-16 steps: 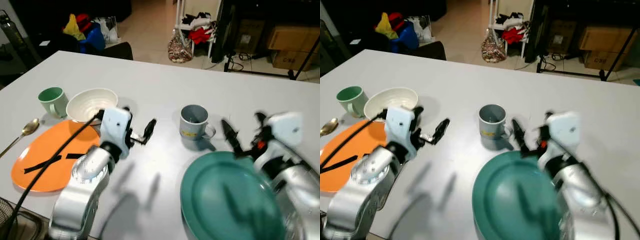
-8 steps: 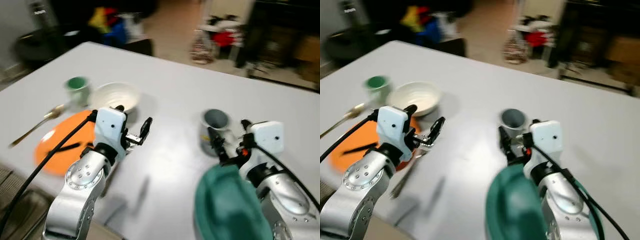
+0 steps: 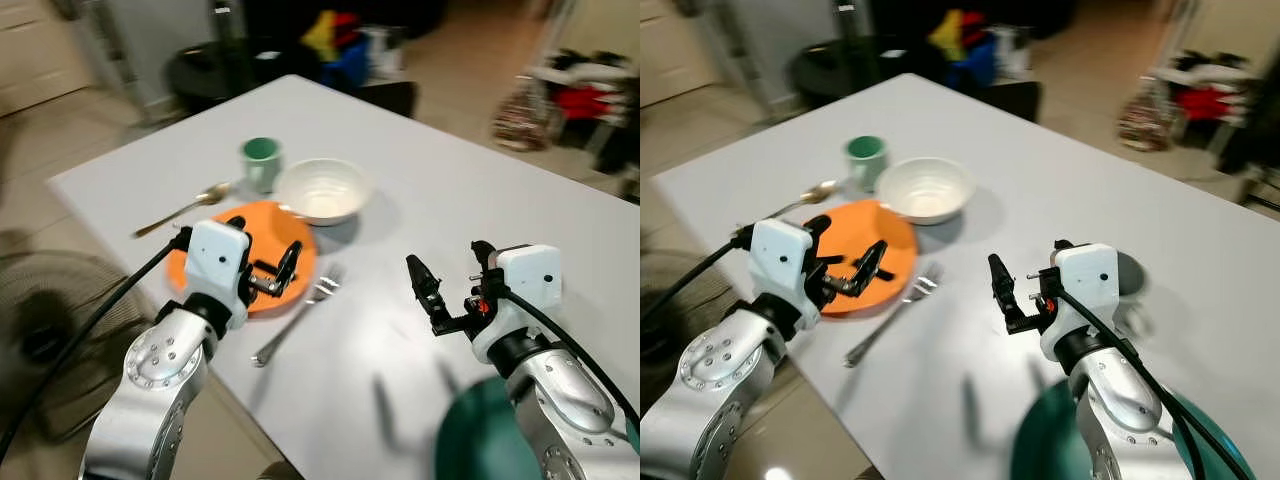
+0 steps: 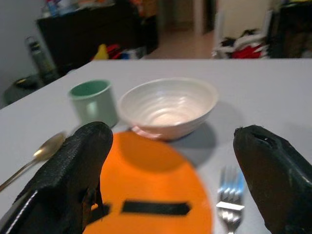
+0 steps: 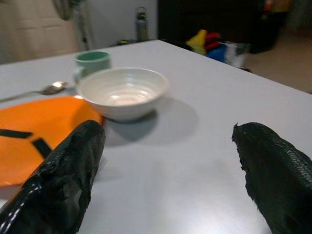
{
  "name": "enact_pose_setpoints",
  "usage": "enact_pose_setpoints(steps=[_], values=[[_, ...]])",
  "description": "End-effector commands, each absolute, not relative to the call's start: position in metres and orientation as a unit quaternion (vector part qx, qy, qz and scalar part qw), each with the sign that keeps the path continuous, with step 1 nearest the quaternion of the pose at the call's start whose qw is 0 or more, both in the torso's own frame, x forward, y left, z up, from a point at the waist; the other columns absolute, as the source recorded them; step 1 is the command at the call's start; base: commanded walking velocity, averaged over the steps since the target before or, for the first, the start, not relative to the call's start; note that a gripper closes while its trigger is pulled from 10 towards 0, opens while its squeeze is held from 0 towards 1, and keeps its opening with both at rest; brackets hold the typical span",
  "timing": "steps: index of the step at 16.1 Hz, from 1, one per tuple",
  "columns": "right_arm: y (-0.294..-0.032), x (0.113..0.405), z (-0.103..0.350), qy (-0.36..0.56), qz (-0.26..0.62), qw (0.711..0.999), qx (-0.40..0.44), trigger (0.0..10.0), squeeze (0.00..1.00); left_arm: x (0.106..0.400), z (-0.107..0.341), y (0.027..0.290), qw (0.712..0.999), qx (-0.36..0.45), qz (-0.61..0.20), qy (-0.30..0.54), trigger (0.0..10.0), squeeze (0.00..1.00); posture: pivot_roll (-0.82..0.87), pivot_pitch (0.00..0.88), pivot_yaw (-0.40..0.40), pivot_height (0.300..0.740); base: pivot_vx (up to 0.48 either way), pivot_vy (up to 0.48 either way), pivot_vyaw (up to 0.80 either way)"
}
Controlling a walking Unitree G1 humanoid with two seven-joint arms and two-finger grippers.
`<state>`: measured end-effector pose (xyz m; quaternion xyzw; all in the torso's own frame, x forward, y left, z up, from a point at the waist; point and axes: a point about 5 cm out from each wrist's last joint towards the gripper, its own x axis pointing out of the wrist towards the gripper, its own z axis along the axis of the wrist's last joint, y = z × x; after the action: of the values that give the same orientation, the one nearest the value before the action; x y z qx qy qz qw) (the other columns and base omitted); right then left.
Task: Setting the table
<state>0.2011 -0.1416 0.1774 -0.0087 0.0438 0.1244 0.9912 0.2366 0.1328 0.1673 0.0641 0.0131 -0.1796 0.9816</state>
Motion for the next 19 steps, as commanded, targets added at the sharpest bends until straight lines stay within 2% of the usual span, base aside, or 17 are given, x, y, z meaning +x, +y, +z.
enact_pose_setpoints(steps=[1, 7, 9, 17, 18, 19], values=[[-0.1417, 0.1989, 0.1811, 0.038, 0.124, 0.991, -0.002, 10.0, 1.00, 0.2351, 0.1688, 0.1358, 0.982, 0.072, -0.172, 0.013, 10.0, 0.00, 0.05, 0.012, 0.057, 0.740, 0.000, 0.000, 0.80], [-0.1397, 0.1994, 0.1841, 0.026, 0.137, 0.990, -0.008, 10.0, 1.00, 0.2346, 0.1698, 0.1316, 0.983, 0.059, -0.173, 0.014, 10.0, 0.00, 0.05, 0.008, 0.057, 0.740, 0.000, 0.000, 0.80], [-0.1385, 0.1981, 0.1841, 0.025, 0.141, 0.990, -0.002, 10.0, 1.00, 0.2335, 0.1701, 0.1305, 0.982, 0.056, -0.177, 0.015, 10.0, 0.00, 0.05, 0.005, 0.058, 0.740, 0.000, 0.000, 0.00], [-0.1368, 0.1962, 0.1825, 0.029, 0.147, 0.989, -0.001, 10.0, 1.00, 0.2310, 0.1719, 0.1297, 0.982, 0.053, -0.181, 0.016, 10.0, 0.00, 0.05, 0.000, 0.056, 0.740, 0.000, 0.298, 0.00], [-0.1374, 0.1965, 0.1820, 0.030, 0.145, 0.989, 0.001, 10.0, 0.25, 0.2310, 0.1722, 0.1299, 0.982, 0.054, -0.180, 0.017, 10.0, 0.00, 0.05, 0.000, 0.055, 0.740, 0.000, 0.315, 0.00], [-0.1381, 0.1969, 0.1815, 0.032, 0.141, 0.989, 0.004, 10.0, 0.00, 0.2310, 0.1725, 0.1302, 0.982, 0.054, -0.179, 0.017, 10.0, 0.00, 0.05, 0.000, 0.055, 0.740, 0.000, 0.315, 0.00]])
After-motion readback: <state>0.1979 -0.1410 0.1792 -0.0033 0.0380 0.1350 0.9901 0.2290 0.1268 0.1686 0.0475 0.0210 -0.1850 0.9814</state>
